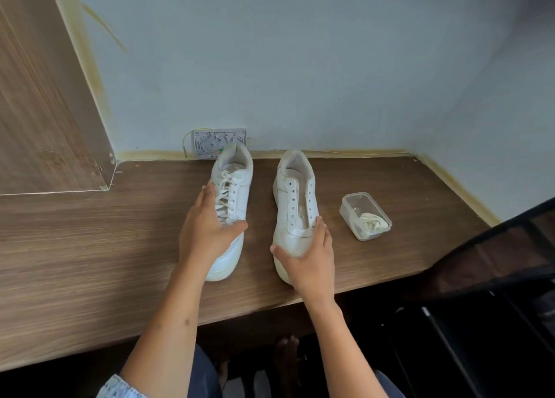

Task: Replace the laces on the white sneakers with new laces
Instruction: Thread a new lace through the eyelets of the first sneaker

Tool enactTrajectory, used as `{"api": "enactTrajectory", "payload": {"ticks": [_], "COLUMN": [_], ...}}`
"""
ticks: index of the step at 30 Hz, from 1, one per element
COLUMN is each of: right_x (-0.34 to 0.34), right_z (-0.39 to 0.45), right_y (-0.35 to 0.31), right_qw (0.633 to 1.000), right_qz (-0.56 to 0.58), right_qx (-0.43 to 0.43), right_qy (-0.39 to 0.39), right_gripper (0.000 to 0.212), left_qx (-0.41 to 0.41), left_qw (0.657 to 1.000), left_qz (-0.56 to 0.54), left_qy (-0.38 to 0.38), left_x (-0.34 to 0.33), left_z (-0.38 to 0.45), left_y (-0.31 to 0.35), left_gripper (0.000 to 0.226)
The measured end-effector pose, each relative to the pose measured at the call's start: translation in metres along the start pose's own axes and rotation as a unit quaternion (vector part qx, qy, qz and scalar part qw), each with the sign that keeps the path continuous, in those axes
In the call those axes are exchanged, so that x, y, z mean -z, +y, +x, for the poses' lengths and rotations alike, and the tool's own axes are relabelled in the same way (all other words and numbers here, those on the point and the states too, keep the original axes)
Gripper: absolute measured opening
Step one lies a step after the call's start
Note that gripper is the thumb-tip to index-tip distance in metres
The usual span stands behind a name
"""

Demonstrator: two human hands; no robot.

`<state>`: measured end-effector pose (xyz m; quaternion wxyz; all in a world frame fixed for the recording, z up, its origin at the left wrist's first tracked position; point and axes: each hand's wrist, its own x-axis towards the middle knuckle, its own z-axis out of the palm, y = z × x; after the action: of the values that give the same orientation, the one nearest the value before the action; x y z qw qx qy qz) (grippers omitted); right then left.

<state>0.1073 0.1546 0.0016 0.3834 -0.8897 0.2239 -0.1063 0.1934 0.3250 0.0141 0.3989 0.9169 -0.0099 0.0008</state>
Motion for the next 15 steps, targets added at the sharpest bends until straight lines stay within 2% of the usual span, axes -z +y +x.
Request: {"api": "enactTrajectory", "payload": {"ticks": [10, 13, 15], "right_x": [-0.009, 0.007, 0.028], "right_z": [-0.001, 0.002, 0.013], "right_y": [-0.008, -0.014, -0.013], "right_qw": [1.000, 0.997, 0.995], "right_qz": [0.009, 0.068, 0.061], "right_qx": [-0.016, -0.017, 0.010], "right_qy": [0.015, 0.015, 0.078], "right_gripper": [0.108, 0.094, 0.076], "left_qx": [0.016, -0.057, -0.155], "left_qw": [0.998, 0.991, 0.974], "left_qz": [0.064, 0.063, 0.040], "left_qy": [0.016, 0.101, 0.157], "left_x": [-0.001, -0.008, -0.013], "left_z": [-0.001, -0.008, -0.014], "left_y": [0.012, 0.017, 0.024], "left_gripper": [0.106, 0.111, 0.105]}}
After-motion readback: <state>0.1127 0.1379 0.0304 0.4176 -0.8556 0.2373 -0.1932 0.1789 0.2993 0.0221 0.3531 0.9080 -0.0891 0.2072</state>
